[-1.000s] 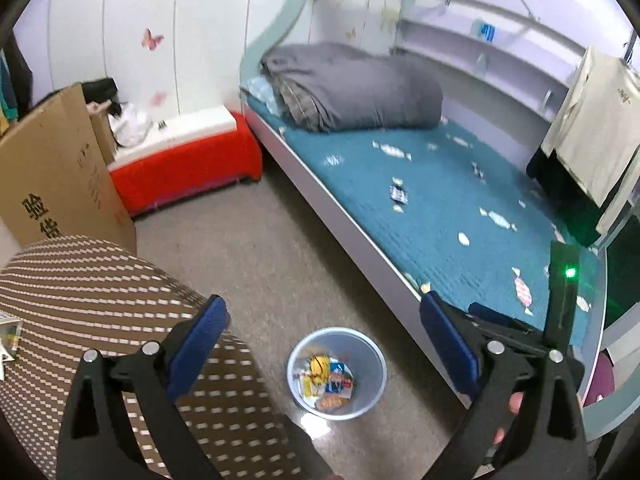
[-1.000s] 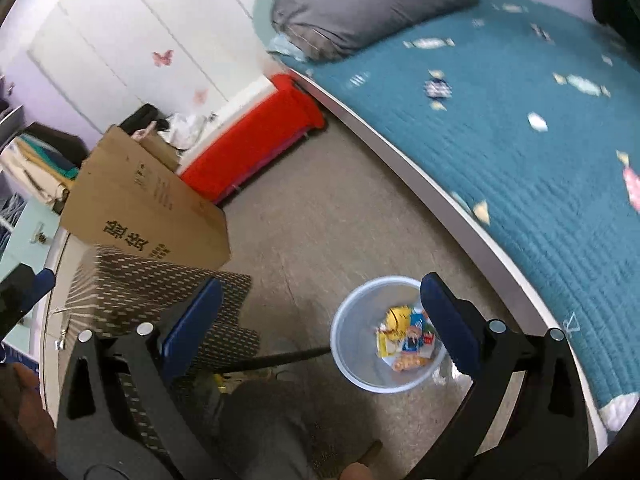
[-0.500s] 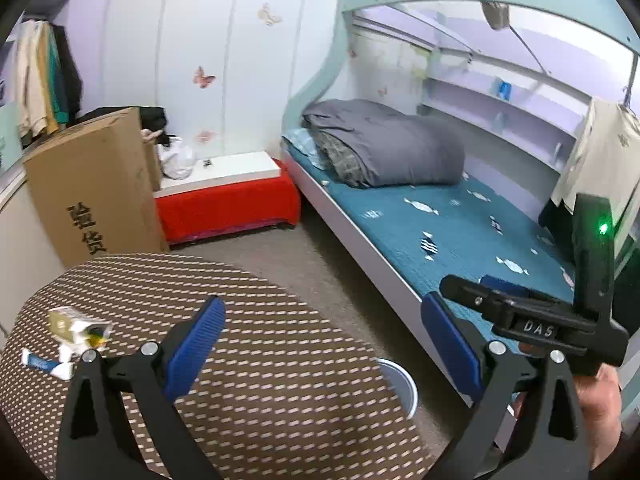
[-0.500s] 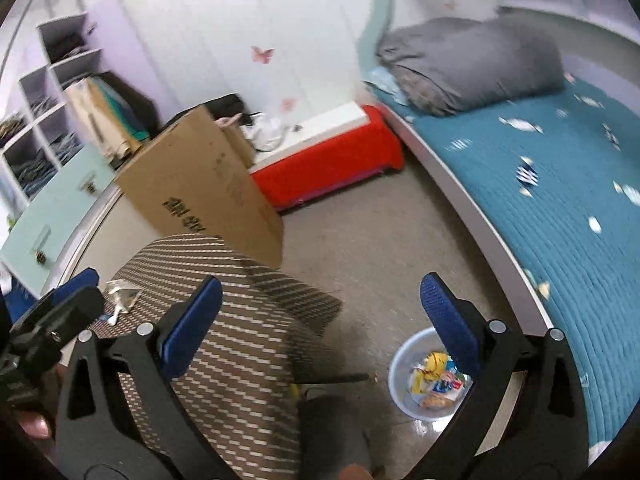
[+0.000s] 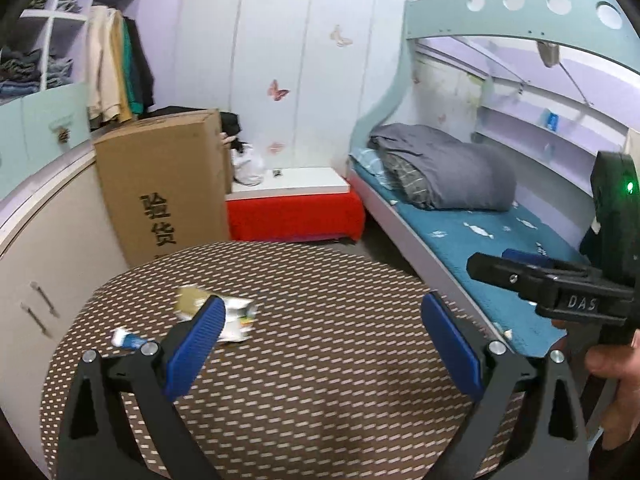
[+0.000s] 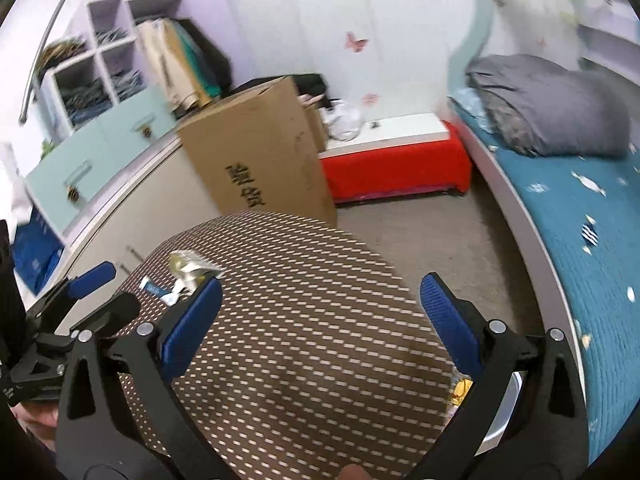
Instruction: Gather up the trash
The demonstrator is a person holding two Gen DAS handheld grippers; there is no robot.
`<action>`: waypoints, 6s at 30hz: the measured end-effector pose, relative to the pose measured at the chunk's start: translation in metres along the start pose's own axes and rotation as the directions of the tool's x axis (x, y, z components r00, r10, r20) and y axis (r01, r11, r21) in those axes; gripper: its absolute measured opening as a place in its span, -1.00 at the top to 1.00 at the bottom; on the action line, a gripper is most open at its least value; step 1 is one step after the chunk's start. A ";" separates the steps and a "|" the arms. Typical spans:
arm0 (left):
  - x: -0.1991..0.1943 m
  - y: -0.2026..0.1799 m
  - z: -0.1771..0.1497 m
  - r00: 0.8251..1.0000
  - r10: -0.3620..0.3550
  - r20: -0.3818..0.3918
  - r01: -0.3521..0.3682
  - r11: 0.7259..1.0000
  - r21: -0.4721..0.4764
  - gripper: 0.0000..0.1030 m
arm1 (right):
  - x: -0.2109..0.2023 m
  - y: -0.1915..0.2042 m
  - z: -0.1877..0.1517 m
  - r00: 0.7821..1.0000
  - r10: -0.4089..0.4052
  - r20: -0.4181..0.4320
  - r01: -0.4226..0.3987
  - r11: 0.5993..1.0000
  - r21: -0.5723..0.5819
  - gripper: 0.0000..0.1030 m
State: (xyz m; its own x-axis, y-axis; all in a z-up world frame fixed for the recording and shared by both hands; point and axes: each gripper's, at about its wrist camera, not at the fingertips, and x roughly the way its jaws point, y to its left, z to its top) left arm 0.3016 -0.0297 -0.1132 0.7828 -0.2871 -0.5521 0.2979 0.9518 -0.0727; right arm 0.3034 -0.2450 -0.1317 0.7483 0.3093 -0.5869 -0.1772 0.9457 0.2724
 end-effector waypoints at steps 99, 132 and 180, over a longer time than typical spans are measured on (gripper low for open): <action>0.121 -0.310 -0.030 0.899 -0.274 -0.342 0.345 0.924 0.167 0.83 | -0.097 -0.309 -0.120 0.982 -0.188 0.009 0.158 0.849 0.504 -0.23; 0.159 -0.327 -0.049 0.917 -0.083 -0.391 0.183 0.957 0.226 -0.85 | -0.084 -0.343 -0.171 0.954 -0.250 -0.165 0.297 0.720 0.627 -0.88; -0.258 -0.120 -0.006 0.897 0.260 0.358 -0.253 0.965 -0.067 -0.91 | -0.294 0.076 -0.049 0.851 -0.282 0.443 0.304 0.952 0.022 -0.88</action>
State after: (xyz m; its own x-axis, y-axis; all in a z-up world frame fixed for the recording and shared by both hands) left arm 0.0606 -0.0696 0.0331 0.9749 -0.0490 -0.2170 0.0532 0.9985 0.0138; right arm 0.0389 -0.2593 0.0239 0.9701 -0.0478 -0.2381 0.0729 0.9926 0.0976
